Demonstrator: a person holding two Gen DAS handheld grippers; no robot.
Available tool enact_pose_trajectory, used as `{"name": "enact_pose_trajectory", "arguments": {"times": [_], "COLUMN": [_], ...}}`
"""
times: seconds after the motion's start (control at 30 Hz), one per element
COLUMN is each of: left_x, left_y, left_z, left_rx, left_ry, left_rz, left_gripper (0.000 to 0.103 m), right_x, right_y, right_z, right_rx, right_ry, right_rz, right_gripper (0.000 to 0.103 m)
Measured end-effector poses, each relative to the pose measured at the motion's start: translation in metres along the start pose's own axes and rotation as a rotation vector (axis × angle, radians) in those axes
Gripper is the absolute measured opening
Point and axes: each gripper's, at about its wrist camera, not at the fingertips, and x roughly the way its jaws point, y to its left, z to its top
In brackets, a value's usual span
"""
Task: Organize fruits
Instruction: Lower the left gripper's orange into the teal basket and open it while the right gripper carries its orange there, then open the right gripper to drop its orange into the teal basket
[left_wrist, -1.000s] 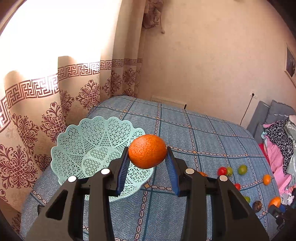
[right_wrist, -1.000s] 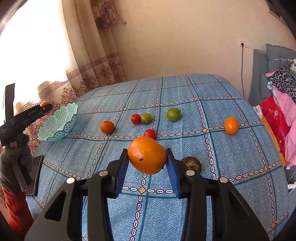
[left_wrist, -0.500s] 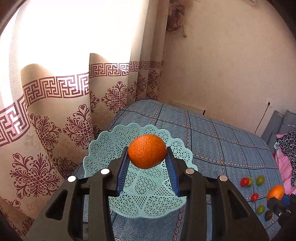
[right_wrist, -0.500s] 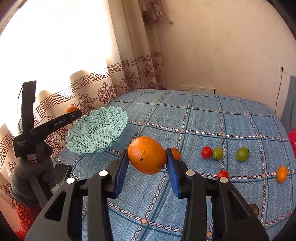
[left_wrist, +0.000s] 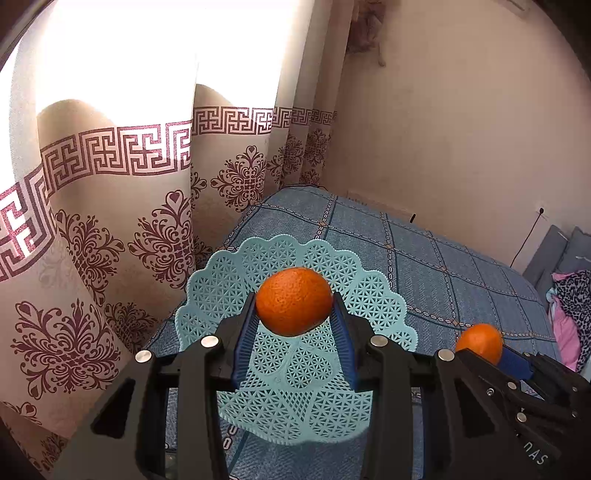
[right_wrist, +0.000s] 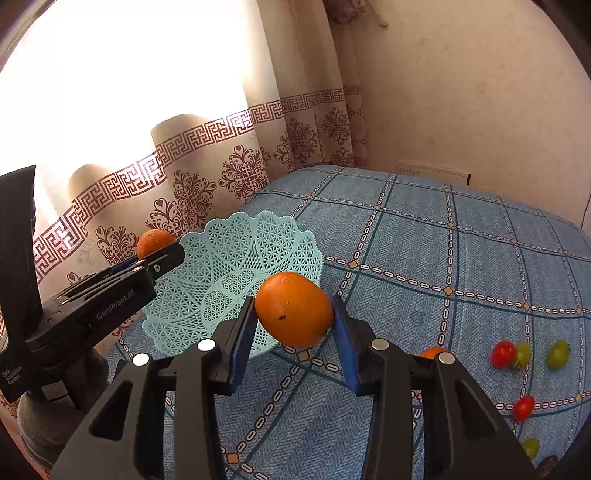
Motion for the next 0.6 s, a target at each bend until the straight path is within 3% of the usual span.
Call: {"name": "enact_pose_trajectory", "arguments": {"times": [0.13,0.2,0.23,0.27,0.5,0.6], "left_x": [0.003,0.004,0.004,0.002,-0.011,-0.018], "left_y": [0.004,0.006,0.007,0.008,0.011,0.014], "left_z": [0.001,0.001,0.001,0.002,0.005,0.007], "left_rx": [-0.015,-0.031,-0.039,-0.041,-0.049,-0.063], "left_ry": [0.012,0.016,0.014,0.009,-0.030,-0.048], "left_rz": [-0.001,-0.003,-0.005,-0.011,0.002,0.004], "left_gripper": [0.040,0.047,0.058,0.063,0.071,0.079], "right_x": [0.015,0.021,0.024,0.026,0.039,0.043], "right_y": [0.004,0.006,0.007,0.007,0.014,0.017], "right_z": [0.005,0.006,0.005,0.004,-0.001,0.001], "right_rx": [0.000,0.000,0.000,0.003,-0.003,-0.006], "right_ry": [0.014,0.023,0.027,0.030,0.046,0.051], "right_rz": [-0.003,-0.002,-0.002,-0.003,-0.008,-0.010], "right_gripper": [0.041,0.041,0.041,0.041,0.041,0.041]}}
